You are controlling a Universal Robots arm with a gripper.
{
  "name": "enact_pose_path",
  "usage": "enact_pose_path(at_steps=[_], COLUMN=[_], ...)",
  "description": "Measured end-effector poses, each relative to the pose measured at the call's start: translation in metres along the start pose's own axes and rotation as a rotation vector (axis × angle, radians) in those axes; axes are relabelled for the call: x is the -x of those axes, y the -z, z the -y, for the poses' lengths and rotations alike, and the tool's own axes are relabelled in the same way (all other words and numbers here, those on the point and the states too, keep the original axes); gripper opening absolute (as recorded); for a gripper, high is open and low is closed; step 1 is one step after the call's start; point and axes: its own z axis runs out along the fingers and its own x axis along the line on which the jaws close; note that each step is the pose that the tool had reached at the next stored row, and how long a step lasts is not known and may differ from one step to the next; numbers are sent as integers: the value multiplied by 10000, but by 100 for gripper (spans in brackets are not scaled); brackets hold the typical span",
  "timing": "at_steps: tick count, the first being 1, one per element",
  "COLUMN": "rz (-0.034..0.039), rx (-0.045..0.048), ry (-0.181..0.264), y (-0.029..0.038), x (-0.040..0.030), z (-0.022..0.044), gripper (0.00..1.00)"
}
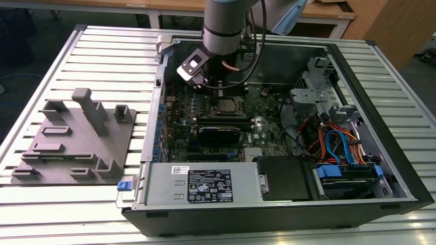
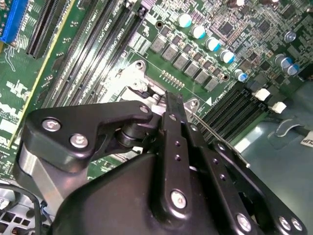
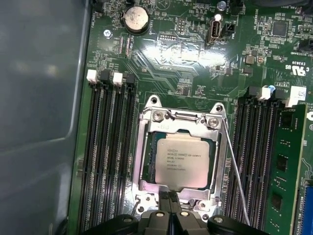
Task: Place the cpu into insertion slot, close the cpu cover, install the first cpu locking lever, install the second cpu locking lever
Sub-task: 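Close the cpu cover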
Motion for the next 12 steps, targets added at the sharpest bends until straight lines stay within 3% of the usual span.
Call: enact_pose_path(at_steps=[12], rz=[-5], rx=[5], ry=[15], y=[77], x=[-3], z=[-1], gripper=[10])
